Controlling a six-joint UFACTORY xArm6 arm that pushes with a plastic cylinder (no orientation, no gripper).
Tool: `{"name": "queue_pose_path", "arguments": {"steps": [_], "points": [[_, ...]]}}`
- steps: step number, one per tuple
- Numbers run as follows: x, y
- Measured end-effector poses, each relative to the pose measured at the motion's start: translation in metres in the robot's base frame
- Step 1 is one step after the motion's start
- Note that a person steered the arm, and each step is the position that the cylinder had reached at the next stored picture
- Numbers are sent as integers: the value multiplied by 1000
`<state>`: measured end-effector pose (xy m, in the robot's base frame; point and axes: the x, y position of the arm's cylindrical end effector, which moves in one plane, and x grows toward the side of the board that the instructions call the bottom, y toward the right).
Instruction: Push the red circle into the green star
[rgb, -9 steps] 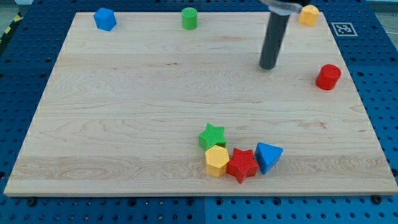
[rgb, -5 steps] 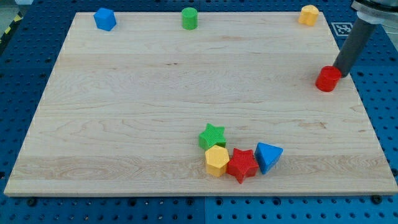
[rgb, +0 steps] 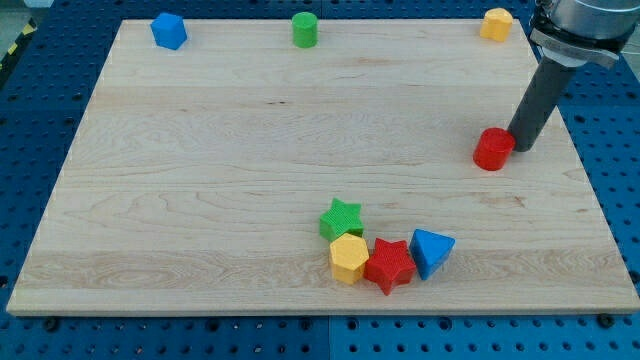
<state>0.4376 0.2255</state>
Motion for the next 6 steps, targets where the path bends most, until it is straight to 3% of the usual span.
{"name": "queue_pose_path", "arguments": {"steps": [4, 5, 6], "points": [[36, -47], [4, -42], [16, -46]]}}
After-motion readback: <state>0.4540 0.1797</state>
